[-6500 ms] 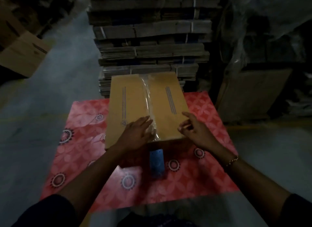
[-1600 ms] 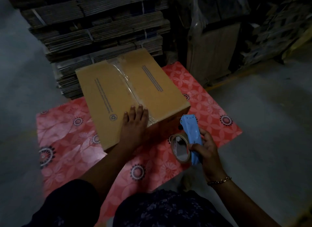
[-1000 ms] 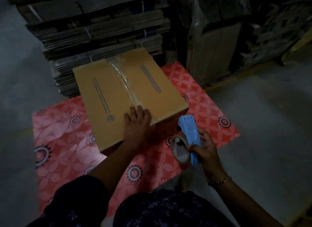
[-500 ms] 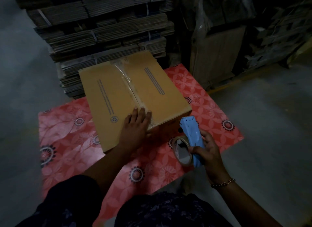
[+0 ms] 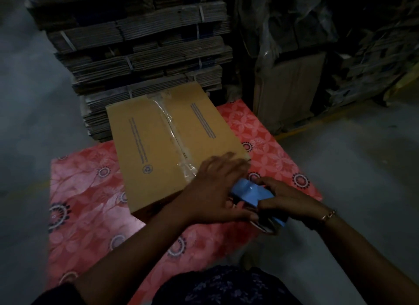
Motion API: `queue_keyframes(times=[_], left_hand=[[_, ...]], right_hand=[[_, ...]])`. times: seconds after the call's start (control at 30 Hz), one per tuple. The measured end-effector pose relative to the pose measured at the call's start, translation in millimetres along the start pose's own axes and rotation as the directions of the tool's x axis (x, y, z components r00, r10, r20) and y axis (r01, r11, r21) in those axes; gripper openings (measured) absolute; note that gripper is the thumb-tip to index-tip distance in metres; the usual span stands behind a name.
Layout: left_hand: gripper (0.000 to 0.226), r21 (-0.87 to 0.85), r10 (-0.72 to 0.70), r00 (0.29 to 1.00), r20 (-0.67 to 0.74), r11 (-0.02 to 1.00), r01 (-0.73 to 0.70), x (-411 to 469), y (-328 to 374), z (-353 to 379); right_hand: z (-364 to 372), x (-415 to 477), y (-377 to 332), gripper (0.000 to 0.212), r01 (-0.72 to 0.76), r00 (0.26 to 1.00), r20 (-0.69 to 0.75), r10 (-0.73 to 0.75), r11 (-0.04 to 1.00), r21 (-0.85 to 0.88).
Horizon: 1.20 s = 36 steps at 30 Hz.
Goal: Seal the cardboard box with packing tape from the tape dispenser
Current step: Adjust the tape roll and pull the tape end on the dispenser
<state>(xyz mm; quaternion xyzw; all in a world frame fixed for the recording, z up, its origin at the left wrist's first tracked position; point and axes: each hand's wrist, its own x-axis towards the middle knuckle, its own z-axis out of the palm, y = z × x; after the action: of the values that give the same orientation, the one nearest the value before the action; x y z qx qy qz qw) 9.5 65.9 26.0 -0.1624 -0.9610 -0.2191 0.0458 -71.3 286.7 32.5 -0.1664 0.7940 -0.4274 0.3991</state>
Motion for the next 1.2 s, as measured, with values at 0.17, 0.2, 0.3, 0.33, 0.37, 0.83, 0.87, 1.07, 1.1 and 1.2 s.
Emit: queue_keyframes(times=[0.17,0.2,0.3,0.33,0.37,0.83,0.87,1.07,1.1,1.2], left_hand=[[0.067,-0.019,-0.056,0.997,0.056,0.998,0.057,13,19,37],[0.055,-0.087,-0.071,0.997,0.032,0.993,0.074,14,23,37],[0.048,-0.463,-0.277,0.958,0.079,0.841,0.282,17,32,42],[0.055,-0.664,-0.38,0.913,0.15,0.645,0.378,19,39,42],[0.061,-0.801,-0.467,0.852,0.237,0.402,0.443,22,46,41],[0.07,-0.841,-0.756,0.569,0.324,-0.506,-0.194,79,67,25],[0.07,-0.832,-0.766,0.562,0.312,-0.506,-0.228,82,69,24],[0.07,-0.803,-0.8,0.531,0.278,-0.497,-0.329,93,79,14],[0.068,-0.801,-0.806,0.523,0.277,-0.494,-0.337,94,79,12],[0.069,-0.799,-0.817,0.505,0.277,-0.488,-0.351,98,77,9]], right_hand=[[-27,15,-24,0.04,-0.139,0.956,0.263,0.13,0.99,0.015],[-33,17,-23,0.033,-0.174,0.934,0.331,0.136,0.981,0.087],[-61,19,-22,0.052,-0.265,0.914,0.369,0.169,0.937,0.228],[-72,21,-21,0.058,-0.241,0.923,0.354,0.153,0.945,0.219],[-84,22,-23,0.064,-0.216,0.934,0.329,0.136,0.951,0.22],[-63,-7,-12,0.032,0.672,0.663,-0.083,-0.744,0.641,-0.371],[-59,-7,-13,0.034,0.684,0.634,-0.063,-0.771,0.596,-0.42],[-54,6,-25,0.044,0.662,0.543,0.0,-0.84,0.427,-0.616],[-55,10,-28,0.043,0.658,0.523,0.015,-0.852,0.393,-0.642],[-59,16,-35,0.037,0.649,0.477,0.023,-0.879,0.334,-0.684]])
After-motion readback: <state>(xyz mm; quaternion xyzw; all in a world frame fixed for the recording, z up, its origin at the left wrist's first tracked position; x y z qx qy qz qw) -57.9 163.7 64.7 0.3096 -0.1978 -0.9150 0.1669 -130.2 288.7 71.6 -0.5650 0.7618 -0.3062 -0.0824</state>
